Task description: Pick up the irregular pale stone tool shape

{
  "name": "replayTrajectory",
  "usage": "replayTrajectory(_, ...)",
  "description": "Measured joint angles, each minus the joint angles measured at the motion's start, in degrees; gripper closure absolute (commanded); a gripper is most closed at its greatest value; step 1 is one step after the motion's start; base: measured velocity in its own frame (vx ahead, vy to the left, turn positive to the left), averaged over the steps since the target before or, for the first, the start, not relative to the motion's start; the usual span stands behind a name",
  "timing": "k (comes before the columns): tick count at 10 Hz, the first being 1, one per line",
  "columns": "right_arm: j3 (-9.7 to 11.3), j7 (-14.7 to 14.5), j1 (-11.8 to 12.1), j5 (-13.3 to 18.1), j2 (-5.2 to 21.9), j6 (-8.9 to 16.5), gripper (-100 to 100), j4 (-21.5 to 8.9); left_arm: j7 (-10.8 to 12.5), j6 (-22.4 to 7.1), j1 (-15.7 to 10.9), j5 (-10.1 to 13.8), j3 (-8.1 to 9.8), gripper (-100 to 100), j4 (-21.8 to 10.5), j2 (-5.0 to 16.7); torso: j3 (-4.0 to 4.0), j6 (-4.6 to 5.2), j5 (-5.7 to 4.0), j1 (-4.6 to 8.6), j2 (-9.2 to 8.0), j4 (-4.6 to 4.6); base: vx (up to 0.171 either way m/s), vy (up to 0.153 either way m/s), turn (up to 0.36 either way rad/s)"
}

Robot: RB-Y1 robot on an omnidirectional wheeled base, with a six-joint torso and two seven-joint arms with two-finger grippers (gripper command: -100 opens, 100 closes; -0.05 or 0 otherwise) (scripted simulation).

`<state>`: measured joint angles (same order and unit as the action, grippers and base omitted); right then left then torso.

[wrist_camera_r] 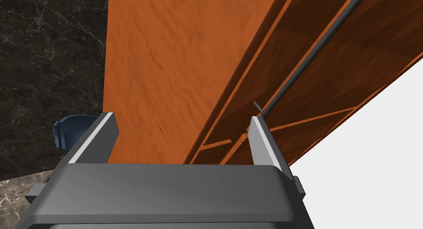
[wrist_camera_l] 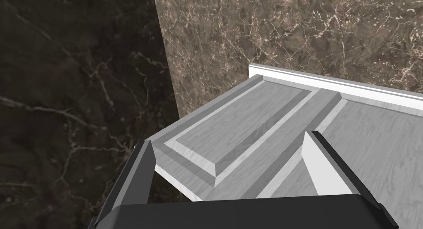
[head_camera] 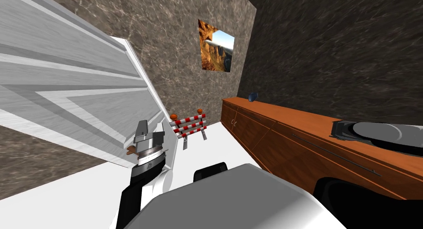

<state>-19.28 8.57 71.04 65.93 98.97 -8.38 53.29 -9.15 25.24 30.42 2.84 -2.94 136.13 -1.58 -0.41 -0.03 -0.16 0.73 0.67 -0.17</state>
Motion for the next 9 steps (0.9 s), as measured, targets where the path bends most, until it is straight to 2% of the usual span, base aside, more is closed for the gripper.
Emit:
replayTrajectory(1,0.0,0.1,-0.4,-0.3,-1.0,0.1,-100,-1.0,0.0,0.0,0.0,0.0,0.0,0,0.0,0.0,0.05,-0.02,0.0,-0.05,-0.1,0.02,0.011,-0.066,0.003)
replayTrajectory(2,0.9,-1.0,-2.1,-0.6,-1.4,-0.6,-100,-1.8,0.0,0.0,0.0,0.0,-0.01,0,0.0,0.0,0.12,-0.03,0.05,-0.31,-0.22,0.05,0.019,-0.113,0.012)
replayTrajectory(3,2.6,-2.4,-5.1,-1.1,-3.0,-1.4,-100,-3.7,0.0,0.0,0.0,0.0,-0.01,0,0.0,0.0,0.16,0.01,0.05,-0.21,-0.27,0.07,0.031,-0.132,0.01)
replayTrajectory(4,0.6,-1.2,-0.4,-1.4,-3.3,-0.3,-100,-2.4,0.0,0.0,0.0,0.0,0.0,0,0.0,0.0,0.15,-0.01,0.04,-0.17,-0.25,0.06,0.015,-0.063,0.004)
replayTrajectory(5,1.3,-0.5,-1.0,-1.4,-3.4,0.3,-100,-2.6,0.0,0.0,0.0,0.0,-0.01,0,0.0,0.0,0.15,-0.03,0.06,-0.36,-0.26,0.06,0.003,-0.007,0.002)
replayTrajectory(6,2.5,-0.6,-2.5,-1.4,-3.5,0.2,-100,-3.1,0.0,0.0,0.0,0.0,-0.01,0,0.0,0.0,0.17,-0.03,0.12,-0.57,-0.29,0.07,0.019,-0.121,0.007)
replayTrajectory(7,1.1,2.7,4.3,-2.3,-3.0,2.6,-100,-1.1,0.0,0.0,0.0,0.0,-0.01,0,0.0,0.0,0.17,0.0,0.1,-0.28,-0.29,0.07,0.018,-0.136,0.023)
replayTrajectory(8,-0.4,2.3,6.4,-2.0,-5.1,2.8,-100,-1.4,0.0,0.0,0.0,0.0,0.0,0,0.0,0.0,0.19,0.02,0.03,-0.2,-0.33,0.08,0.014,-0.058,-0.008)
replayTrajectory(9,0.4,0.4,4.9,-1.8,-5.9,1.6,-100,-3.1,0.0,0.0,0.0,0.0,-0.01,0,0.0,0.0,0.19,-0.02,0.07,-0.38,-0.32,0.08,0.012,-0.008,-0.004)
